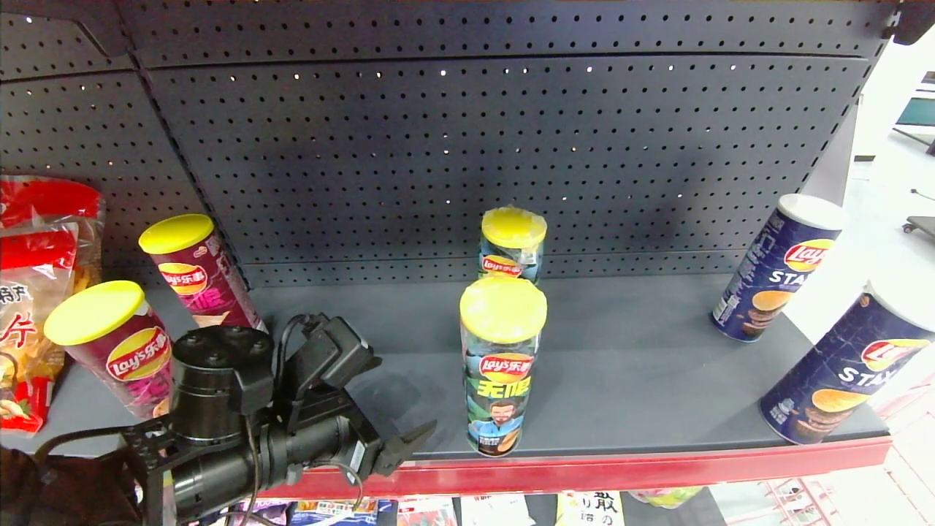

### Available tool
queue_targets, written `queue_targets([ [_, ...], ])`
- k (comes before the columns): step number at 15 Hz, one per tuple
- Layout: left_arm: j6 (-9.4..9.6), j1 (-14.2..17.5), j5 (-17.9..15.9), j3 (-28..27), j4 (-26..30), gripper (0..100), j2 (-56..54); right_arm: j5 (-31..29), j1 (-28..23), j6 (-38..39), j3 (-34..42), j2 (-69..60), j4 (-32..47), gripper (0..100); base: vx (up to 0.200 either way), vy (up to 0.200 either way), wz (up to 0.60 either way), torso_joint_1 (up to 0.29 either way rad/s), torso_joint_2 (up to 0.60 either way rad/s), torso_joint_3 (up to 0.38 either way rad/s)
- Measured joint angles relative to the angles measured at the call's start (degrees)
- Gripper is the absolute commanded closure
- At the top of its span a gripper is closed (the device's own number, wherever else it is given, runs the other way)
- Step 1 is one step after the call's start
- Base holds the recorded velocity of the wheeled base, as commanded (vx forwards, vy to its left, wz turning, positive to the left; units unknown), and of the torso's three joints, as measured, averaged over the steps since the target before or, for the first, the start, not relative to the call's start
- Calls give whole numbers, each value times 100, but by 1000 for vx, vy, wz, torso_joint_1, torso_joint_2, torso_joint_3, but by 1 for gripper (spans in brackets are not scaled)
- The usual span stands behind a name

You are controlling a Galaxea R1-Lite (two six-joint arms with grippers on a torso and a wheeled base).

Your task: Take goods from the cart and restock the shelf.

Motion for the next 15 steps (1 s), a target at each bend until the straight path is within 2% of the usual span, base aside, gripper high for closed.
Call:
queue_targets([
  [6,2,-116,176,-374,18,0,430,-40,0,-5,2,7,0,0,0,0,0,0,0,0],
  [15,2,-154,178,-667,44,0,728,-41,-2,-5,2,11,0,0,0,0,0,0,0,0],
])
